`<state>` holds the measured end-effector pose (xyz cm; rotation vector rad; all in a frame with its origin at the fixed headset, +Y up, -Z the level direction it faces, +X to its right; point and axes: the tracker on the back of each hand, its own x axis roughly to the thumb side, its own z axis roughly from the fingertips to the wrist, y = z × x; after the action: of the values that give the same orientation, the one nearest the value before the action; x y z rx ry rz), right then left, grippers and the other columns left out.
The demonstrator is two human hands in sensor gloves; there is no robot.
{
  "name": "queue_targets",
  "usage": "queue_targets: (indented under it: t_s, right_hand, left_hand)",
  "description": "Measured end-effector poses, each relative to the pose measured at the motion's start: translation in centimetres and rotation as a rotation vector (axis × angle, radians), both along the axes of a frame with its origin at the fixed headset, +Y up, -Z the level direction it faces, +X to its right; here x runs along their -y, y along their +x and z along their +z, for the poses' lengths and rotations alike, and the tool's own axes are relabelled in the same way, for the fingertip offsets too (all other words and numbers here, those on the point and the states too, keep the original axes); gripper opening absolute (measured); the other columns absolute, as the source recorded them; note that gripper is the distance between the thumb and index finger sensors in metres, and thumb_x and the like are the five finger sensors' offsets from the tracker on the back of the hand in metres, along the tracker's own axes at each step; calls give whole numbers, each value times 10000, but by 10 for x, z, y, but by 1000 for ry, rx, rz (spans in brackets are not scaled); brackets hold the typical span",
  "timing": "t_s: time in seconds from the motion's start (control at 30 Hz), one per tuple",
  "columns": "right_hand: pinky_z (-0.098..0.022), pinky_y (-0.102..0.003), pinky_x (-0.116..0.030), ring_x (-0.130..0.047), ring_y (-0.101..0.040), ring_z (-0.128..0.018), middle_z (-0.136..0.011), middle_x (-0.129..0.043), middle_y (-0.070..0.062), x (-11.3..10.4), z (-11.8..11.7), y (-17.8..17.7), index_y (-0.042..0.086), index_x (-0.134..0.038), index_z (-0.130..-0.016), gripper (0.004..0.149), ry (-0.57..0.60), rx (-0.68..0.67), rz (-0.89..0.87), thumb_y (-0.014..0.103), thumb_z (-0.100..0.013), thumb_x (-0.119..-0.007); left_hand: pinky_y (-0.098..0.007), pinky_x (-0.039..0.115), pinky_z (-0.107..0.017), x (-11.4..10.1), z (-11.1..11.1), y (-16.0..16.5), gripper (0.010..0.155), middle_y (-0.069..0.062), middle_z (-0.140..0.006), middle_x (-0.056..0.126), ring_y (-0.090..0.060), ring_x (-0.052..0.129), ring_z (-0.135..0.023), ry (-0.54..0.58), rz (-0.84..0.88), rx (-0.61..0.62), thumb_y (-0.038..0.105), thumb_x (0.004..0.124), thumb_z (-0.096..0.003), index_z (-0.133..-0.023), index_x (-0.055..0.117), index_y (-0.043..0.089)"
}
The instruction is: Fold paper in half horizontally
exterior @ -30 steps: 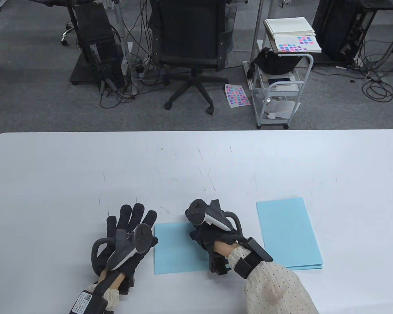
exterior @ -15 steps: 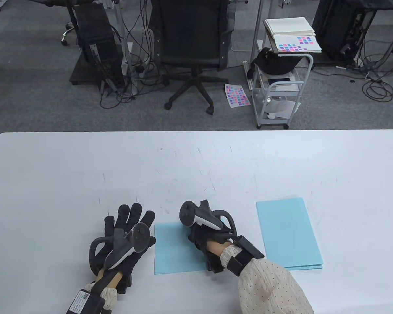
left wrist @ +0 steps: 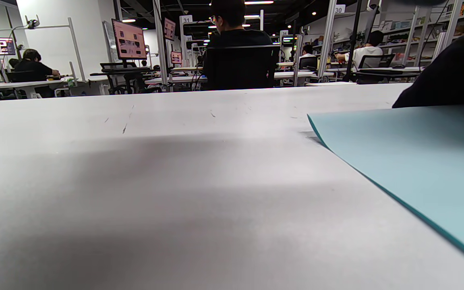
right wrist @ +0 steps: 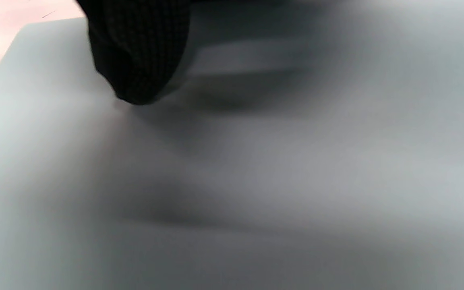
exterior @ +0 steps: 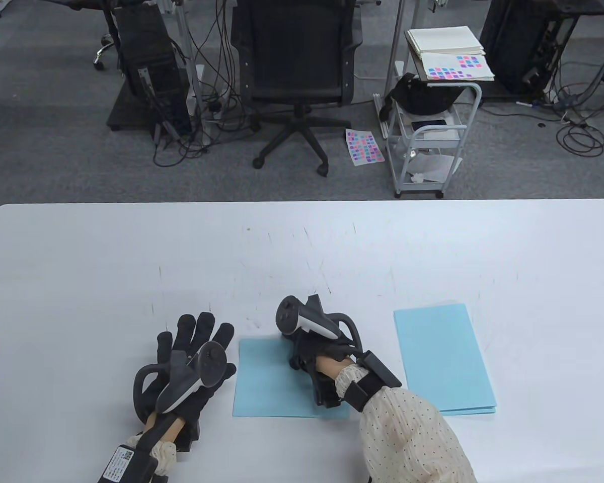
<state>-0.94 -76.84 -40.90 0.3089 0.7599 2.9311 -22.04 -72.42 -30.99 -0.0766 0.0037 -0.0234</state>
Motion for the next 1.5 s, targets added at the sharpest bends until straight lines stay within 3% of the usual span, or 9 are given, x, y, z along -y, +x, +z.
queue_targets:
  t_s: [0.23, 0.63, 0.77, 0.9, 1.13, 1.3, 1.5]
  right_hand:
    - [-756, -639, -237, -330, -337, -1044, -961, -506, 43, -2, 1, 2, 348, -558, -933, 608, -4, 8, 12, 303, -410, -865]
    - [-756, -637, -261, -363, -345, -1048, -885, -630, 43, -4, 7, -1, 416, -498, -957, 654, 62, -6, 64, 302, -421, -854]
    - [-757, -621, -323, -487, -330, -1025, -811, -753, 51, -13, 10, 3, 394, -605, -933, 537, 135, 12, 48, 261, -448, -795]
    - [-752, -601, -396, -631, -301, -978, -737, -865, 45, -27, 12, 14, 310, -721, -909, 462, 126, 45, -12, 260, -451, -752]
    - [-728, -586, -481, -724, -315, -913, -681, -908, 29, -54, 14, 50, 229, -763, -885, 436, 126, 172, -207, 254, -452, -727]
    - [-710, -592, -524, -798, -326, -850, -648, -928, 21, -72, 18, 84, 182, -780, -868, 426, 278, 323, -305, 243, -451, -716]
    - [-707, -592, -529, -803, -324, -836, -643, -923, 15, -86, 24, 133, 176, -777, -867, 422, 332, 513, -435, 240, -456, -705]
  left_hand:
    - [-569, 317, -880, 0, 0, -1, 752, 192, -1208, 219, -196, 234, -1183, -1, -1, 2, 647, 645, -343, -1024, 331, 602]
    - [-567, 319, -881, 1, 0, -1, 751, 192, -1208, 220, -195, 234, -1183, 1, 1, 7, 647, 645, -343, -1023, 331, 602]
    - [-566, 319, -882, 1, 0, -1, 751, 193, -1207, 220, -196, 235, -1183, 1, 13, 10, 647, 645, -344, -1023, 329, 602]
    - [-568, 320, -880, -1, 1, -2, 754, 188, -1209, 221, -197, 234, -1184, 8, 17, 12, 646, 647, -343, -1025, 329, 599]
    - [-567, 321, -881, 0, 2, -2, 752, 191, -1208, 220, -196, 235, -1184, 7, 26, 12, 647, 645, -344, -1024, 327, 601]
    - [-567, 322, -881, 1, 2, -3, 753, 191, -1209, 221, -196, 237, -1184, 2, 31, 10, 647, 645, -344, -1025, 329, 600]
    - [-566, 323, -881, 2, 3, -3, 752, 191, -1208, 223, -194, 237, -1184, -10, 29, 12, 647, 645, -343, -1024, 329, 601]
